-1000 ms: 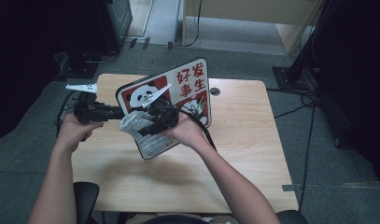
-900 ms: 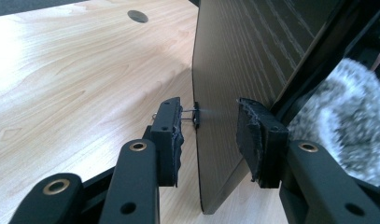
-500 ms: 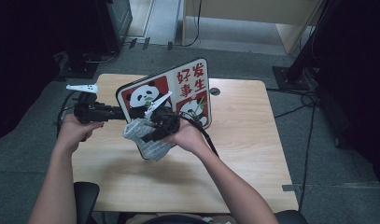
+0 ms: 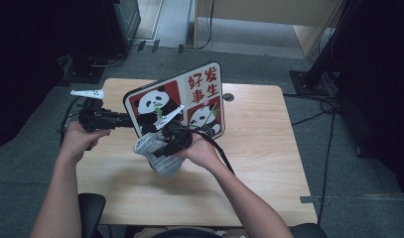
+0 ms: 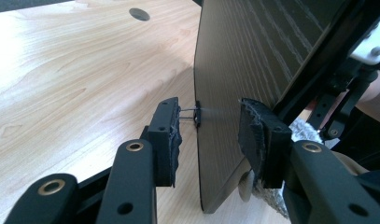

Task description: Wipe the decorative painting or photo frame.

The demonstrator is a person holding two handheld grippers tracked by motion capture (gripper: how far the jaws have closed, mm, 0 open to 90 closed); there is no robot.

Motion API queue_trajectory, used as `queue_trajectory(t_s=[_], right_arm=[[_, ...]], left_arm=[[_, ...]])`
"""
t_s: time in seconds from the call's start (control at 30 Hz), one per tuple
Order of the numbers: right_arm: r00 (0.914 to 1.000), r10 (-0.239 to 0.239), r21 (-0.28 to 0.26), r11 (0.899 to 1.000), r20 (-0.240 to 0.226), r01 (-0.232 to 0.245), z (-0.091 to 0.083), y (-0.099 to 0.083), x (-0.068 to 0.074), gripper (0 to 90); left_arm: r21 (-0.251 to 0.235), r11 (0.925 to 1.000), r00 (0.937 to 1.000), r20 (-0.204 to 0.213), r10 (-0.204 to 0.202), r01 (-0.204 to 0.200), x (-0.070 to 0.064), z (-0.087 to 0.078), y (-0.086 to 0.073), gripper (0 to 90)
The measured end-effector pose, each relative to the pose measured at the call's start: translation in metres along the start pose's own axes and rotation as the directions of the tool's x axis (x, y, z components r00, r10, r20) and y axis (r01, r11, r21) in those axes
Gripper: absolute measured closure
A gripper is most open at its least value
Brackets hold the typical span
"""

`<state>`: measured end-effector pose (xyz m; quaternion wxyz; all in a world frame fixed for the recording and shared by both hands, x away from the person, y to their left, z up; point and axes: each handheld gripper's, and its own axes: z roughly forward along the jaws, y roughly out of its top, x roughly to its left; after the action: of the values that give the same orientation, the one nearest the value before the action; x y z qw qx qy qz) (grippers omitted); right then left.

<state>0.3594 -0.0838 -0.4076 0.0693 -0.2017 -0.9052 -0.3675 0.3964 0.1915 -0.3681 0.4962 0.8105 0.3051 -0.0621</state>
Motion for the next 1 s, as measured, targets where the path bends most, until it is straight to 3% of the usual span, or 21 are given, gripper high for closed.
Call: queue_trajectory(t_s=[1.0], right_arm=[[0.9993, 0.027, 0.044, 0.999, -0.026, -0.026, 0.034, -0.040, -0.006, 64.2]], left_arm=[[0.002, 1.0000, 0.9999, -0.014, -0.007, 0.007, 0.001, 0.000, -0.001, 56.8]])
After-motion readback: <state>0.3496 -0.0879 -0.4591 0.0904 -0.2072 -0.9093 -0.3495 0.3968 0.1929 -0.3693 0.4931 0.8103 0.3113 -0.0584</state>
